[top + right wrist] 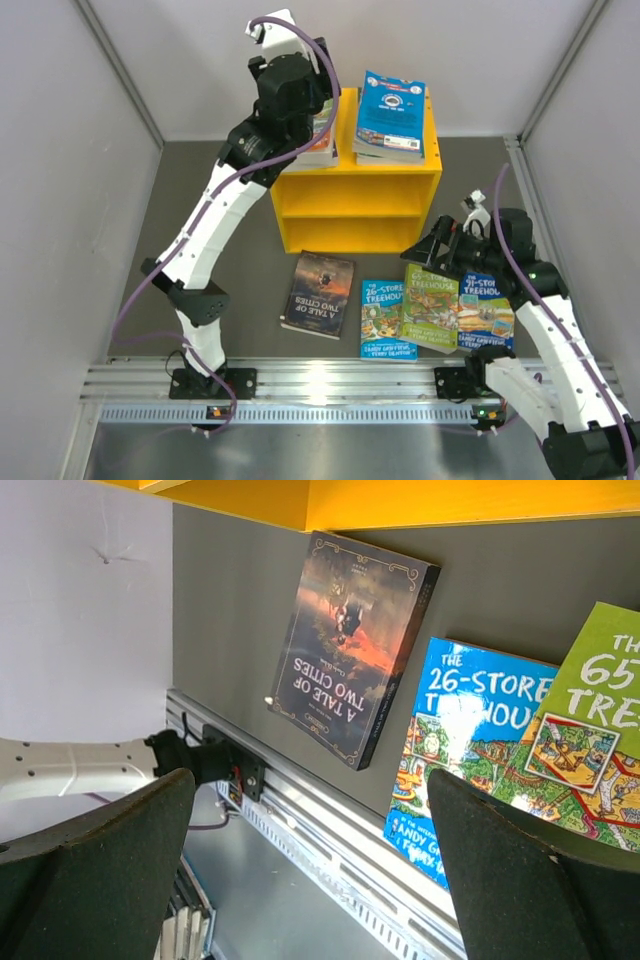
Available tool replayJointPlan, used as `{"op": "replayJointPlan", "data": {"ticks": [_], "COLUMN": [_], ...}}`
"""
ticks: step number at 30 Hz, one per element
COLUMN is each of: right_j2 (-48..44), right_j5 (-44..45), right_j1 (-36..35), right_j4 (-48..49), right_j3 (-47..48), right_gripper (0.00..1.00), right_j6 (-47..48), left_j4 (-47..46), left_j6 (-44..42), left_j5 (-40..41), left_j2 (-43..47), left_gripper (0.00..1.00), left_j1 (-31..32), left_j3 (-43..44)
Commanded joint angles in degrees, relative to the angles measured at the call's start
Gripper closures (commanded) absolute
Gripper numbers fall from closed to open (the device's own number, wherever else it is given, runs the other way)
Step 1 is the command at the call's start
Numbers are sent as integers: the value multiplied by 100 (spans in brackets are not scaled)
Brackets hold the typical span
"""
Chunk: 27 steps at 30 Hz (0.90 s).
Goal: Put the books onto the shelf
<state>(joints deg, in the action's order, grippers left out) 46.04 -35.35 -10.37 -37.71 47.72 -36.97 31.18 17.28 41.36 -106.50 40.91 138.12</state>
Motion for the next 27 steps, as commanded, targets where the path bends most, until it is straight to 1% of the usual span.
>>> {"op": "replayJointPlan", "data": {"ticks": [1, 3, 4, 9, 13, 15, 17, 18, 19, 21, 22, 24, 27], "right_j2": [10, 19, 28, 1, 19, 89, 150, 246, 300, 466, 528, 642, 897], "right_j5": [29, 29, 29, 55, 238, 414, 1054, 1675, 1924, 2329, 2610, 2770, 2850], "right_j1": [-26, -18, -9, -18, -9, -9, -44, -114, -166, -333, -525, -859, -1185], "right_j4": [-34, -52, -52, -113, -297, -622, -1043, -1524, -1711, -2106, -2178, -2197, -2117], "right_j3": [316, 316, 316, 351, 518, 615, 860, 992, 1045, 1037, 950, 714, 502], "right_gripper": [0, 0, 0, 0, 0, 0, 0, 0, 0, 0, 0, 0, 0], "right_j6": [181, 181, 190, 225, 374, 480, 761, 901, 954, 1007, 982, 789, 456], "left_j4": [-402, -393, -411, -622, -447, -297, -183, -43, 45, 169, 300, 537, 819], "left_j6": [74, 170, 205, 224, 22, -92, -154, -155, -137, 38, 108, 362, 776], "left_j5": [-215, -426, -497, -516, -209, -50, 273, 371, 451, 618, 662, 767, 751], "left_j2": [191, 252, 296, 831, 1306, 1701, 1991, 2297, 2439, 2870, 3019, 3405, 3811], "left_gripper": [15, 10, 6, 4, 4, 3, 1, 1, 1, 1, 1, 1, 1], "left_j1": [-4, 5, 5, 14, 5, 5, -4, -12, -4, -12, -21, -39, -65], "left_j3": [-75, -101, -162, -435, -523, -733, -1277, -1471, -1838, -2218, -2585, -3087, -3493]}}
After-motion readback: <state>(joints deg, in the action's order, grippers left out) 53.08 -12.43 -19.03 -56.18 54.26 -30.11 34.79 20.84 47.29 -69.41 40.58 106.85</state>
